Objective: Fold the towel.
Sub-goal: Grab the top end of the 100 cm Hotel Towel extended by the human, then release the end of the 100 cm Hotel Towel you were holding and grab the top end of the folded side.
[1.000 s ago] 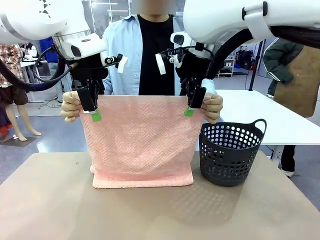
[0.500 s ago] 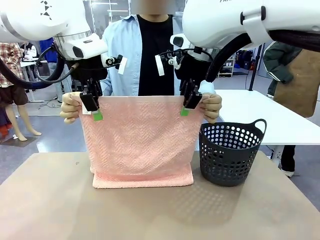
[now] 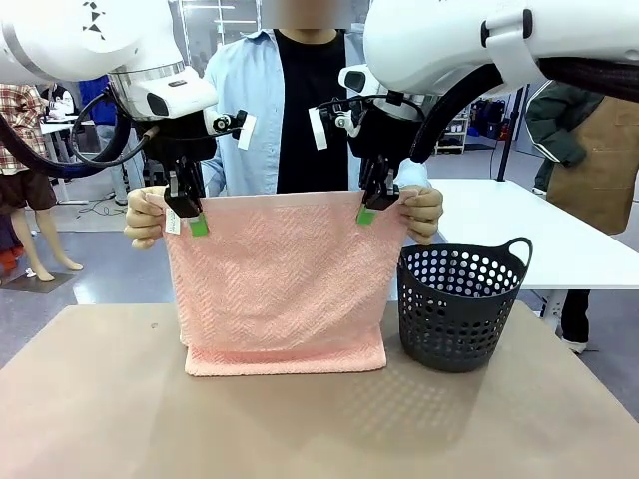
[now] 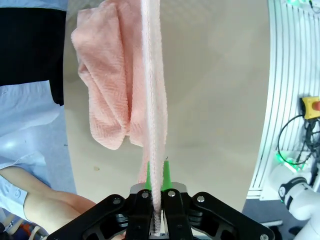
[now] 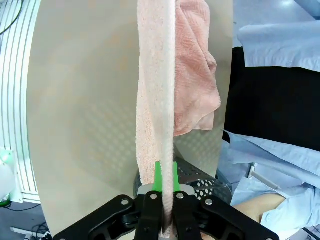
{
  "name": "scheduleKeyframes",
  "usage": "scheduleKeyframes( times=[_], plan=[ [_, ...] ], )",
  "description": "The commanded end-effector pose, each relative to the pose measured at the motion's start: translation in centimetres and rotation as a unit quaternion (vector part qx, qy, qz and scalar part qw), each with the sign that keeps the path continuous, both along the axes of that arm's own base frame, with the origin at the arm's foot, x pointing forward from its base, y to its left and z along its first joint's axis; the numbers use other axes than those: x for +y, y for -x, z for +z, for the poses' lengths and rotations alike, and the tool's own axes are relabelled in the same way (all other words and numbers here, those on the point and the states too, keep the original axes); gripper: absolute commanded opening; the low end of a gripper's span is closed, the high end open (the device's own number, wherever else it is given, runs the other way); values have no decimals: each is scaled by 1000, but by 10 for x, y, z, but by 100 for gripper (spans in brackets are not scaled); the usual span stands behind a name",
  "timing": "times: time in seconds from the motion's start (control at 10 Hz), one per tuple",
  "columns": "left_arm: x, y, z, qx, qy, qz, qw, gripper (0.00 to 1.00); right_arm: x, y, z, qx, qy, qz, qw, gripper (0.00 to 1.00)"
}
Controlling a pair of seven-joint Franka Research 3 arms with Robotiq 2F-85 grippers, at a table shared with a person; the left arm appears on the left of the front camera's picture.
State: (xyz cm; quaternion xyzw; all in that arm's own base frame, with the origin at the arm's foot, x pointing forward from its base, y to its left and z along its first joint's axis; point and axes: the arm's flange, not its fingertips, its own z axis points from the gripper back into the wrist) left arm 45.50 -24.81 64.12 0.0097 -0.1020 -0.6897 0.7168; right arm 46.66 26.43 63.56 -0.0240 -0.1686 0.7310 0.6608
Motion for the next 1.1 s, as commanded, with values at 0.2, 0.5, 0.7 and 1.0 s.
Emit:
scheduleKeyframes(
  times=[0.2,0.5,0.7,1.0],
  plan=[
    [2,3,-4,-9,-13,11,1000,0,-3,2,0,9,-11,-20,1000,0],
    [0,0,0,-1,-2,0,1000,0,0,0,0,2,-2,-4,1000,0],
    [0,0,0,-1,-2,0,1000,0,0,0,0,2,-2,-4,1000,0],
    [0,0,0,-1,-2,0,1000,0,0,0,0,2,-2,-4,1000,0]
  ],
)
